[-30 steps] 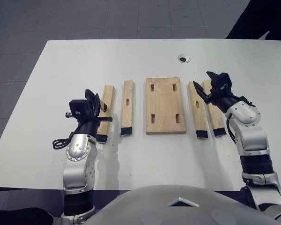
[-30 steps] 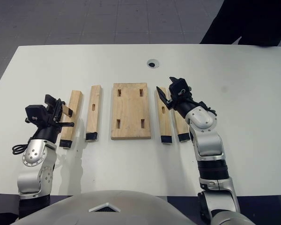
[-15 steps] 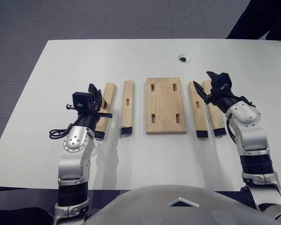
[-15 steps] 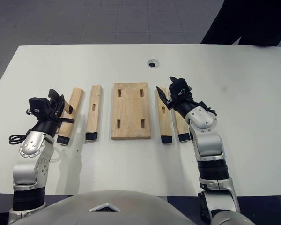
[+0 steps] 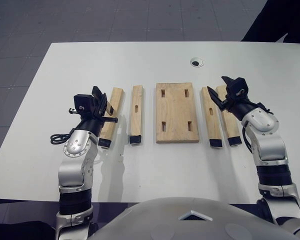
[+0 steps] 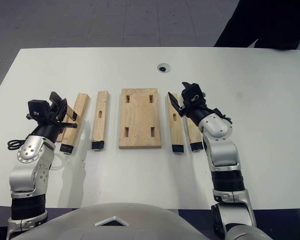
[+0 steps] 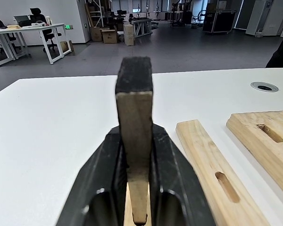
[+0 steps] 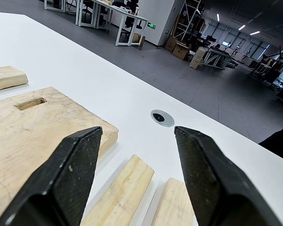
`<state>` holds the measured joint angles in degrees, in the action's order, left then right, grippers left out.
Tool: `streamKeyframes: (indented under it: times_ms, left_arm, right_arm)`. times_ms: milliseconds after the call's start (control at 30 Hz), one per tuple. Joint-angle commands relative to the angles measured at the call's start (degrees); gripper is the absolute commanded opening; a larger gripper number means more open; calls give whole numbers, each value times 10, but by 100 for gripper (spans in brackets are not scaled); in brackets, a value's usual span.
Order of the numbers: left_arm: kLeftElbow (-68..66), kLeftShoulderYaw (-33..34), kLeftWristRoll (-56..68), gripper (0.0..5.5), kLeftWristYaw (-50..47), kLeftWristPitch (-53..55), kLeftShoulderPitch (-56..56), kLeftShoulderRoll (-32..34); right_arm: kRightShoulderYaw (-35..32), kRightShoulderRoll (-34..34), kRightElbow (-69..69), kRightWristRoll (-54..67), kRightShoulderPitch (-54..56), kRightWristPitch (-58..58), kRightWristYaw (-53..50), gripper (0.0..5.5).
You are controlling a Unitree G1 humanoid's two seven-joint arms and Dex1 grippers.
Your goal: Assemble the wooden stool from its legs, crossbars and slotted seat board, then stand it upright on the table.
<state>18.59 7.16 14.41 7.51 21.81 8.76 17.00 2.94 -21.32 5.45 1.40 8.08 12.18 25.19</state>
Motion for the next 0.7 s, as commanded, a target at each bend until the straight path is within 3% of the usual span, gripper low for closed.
streamKeyframes:
  times_ms: [33, 700]
  left_arm:
    - [-130, -38, -10, 42, 11, 145, 76, -1]
    - [-126, -39, 19, 42, 27, 168, 24, 28]
  right_arm:
    - [-7, -3, -7, -1, 19, -6, -4, 282]
    - [-4, 0, -5, 1, 18, -4, -8, 282]
